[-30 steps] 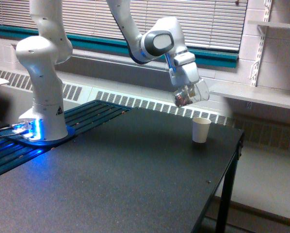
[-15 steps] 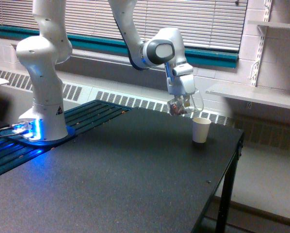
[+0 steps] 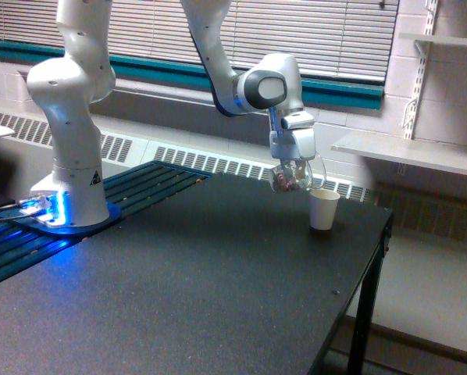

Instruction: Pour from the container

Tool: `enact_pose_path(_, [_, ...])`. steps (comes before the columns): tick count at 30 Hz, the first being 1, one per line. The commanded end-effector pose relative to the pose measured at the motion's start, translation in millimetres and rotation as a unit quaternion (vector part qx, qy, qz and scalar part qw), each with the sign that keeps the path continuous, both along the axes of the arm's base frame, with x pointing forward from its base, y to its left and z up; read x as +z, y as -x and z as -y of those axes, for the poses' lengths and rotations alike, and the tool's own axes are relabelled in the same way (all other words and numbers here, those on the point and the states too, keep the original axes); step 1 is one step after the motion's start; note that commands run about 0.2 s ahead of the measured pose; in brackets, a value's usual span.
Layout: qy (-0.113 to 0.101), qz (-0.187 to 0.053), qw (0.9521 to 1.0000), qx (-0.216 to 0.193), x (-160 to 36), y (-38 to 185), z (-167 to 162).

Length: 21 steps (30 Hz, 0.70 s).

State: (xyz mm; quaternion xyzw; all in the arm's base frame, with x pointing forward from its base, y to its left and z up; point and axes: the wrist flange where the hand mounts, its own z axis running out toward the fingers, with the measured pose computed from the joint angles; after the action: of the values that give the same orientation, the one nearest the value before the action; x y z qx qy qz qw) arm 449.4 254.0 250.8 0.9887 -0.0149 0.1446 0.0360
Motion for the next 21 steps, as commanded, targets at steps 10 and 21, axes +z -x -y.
enact_pose_path(10, [0.033,-0.008,0.9991,0.023,4.0,-9,-25])
enact_pose_path(21, [0.056,-0.020,0.9979,0.027,2.0,-14,-26])
